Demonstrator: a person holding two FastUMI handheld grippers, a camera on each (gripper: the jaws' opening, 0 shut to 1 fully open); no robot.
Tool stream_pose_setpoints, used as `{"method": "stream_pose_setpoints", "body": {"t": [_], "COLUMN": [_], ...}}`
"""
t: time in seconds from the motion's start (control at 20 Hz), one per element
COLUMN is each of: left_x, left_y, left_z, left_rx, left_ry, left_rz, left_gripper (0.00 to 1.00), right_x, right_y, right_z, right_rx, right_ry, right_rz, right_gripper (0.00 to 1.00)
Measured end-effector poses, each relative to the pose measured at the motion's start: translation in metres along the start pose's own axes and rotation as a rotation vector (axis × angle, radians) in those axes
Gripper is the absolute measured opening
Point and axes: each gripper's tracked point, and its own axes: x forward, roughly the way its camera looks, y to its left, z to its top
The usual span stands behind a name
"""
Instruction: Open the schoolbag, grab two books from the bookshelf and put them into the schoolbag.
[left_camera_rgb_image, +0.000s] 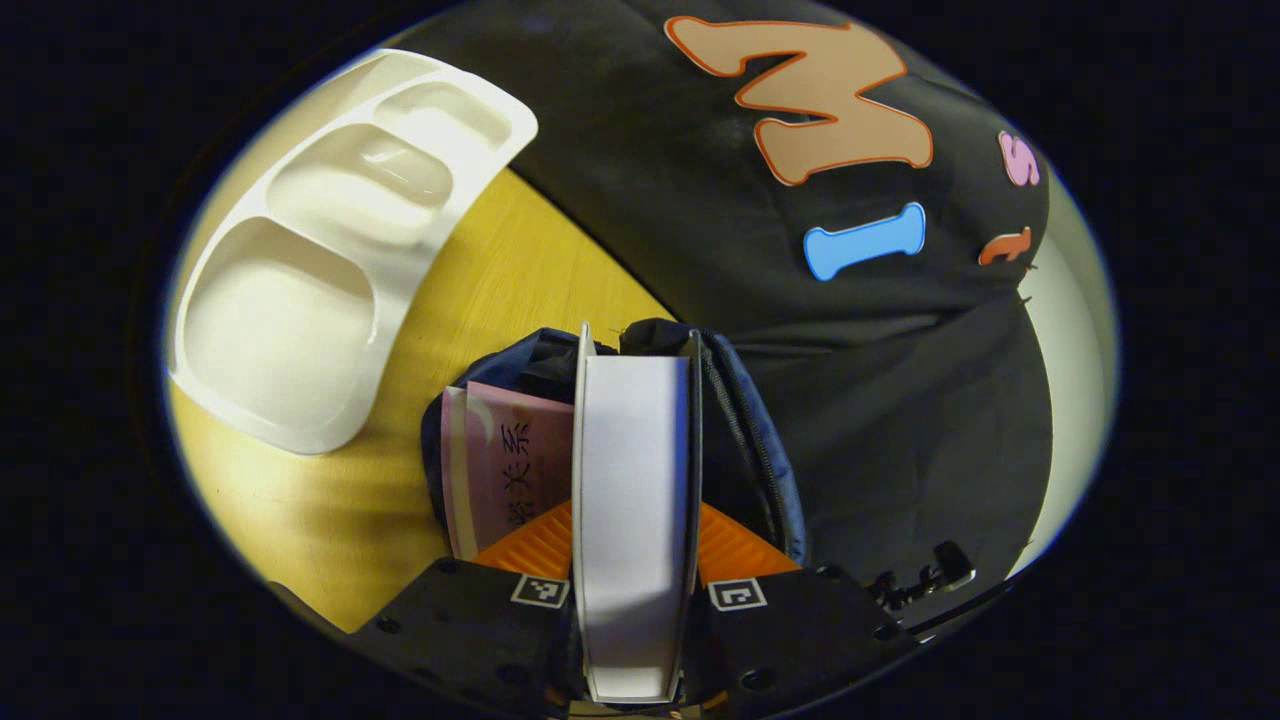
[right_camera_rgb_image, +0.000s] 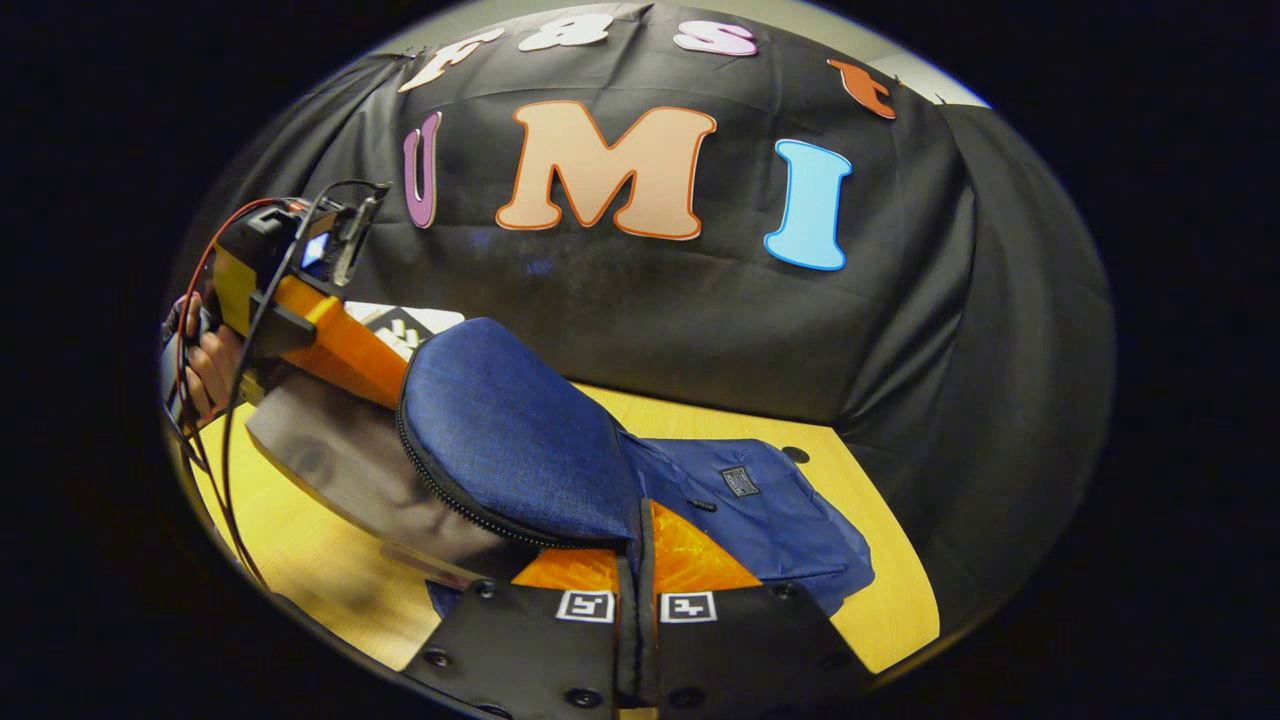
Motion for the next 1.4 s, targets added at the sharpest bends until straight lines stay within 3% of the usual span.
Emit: {"method": "stream_pose_setpoints", "body": {"t": [0.35, 0.6, 0.65, 0.75, 0.95, 1.1, 1.15, 1.2, 1.3, 1.35, 1.4], "left_x": [0.050, 0.085, 0.088, 0.090, 0.088, 0.081, 0.078, 0.067, 0.051, 0.042, 0.033], "left_y": [-0.005, -0.006, -0.007, -0.006, 0.004, -0.001, -0.001, 0.001, 0.002, 0.004, 0.006], "left_z": [-0.014, -0.041, -0.046, -0.045, -0.046, -0.042, -0.040, -0.039, -0.037, -0.036, -0.036], "left_rx": [-0.038, 0.000, 0.001, -0.003, -0.010, 0.040, 0.075, 0.109, 0.162, 0.184, 0.201], "left_ry": [0.001, 0.035, 0.036, 0.030, 0.040, 0.025, 0.015, 0.008, 0.003, 0.000, 0.003], "left_rz": [-0.036, -0.014, -0.010, -0.007, 0.038, 0.075, 0.096, 0.111, 0.139, 0.157, 0.168], "left_gripper": [0.36, 0.36, 0.38, 0.38, 0.37, 0.39, 0.41, 0.36, 0.56, 0.65, 0.69], "right_x": [-0.007, -0.009, -0.010, -0.008, -0.006, -0.007, -0.006, -0.008, -0.015, -0.015, -0.019], "right_y": [0.006, 0.011, 0.010, 0.009, 0.008, 0.010, 0.010, 0.010, 0.010, 0.011, 0.011], "right_z": [-0.002, 0.001, -0.001, -0.001, -0.003, -0.004, -0.005, -0.007, -0.008, -0.008, -0.008], "right_rx": [-0.025, -0.033, -0.030, -0.014, -0.004, -0.012, -0.004, 0.009, 0.057, 0.085, 0.106], "right_ry": [-0.021, -0.033, -0.032, -0.033, -0.027, -0.021, -0.020, -0.015, -0.011, -0.012, -0.010], "right_rz": [0.057, 0.072, 0.069, 0.065, 0.059, 0.057, 0.063, 0.067, 0.079, 0.086, 0.089], "right_gripper": [0.02, 0.01, 0.05, 0.01, 0.05, 0.01, 0.09, 0.09, 0.24, 0.21, 0.24]}}
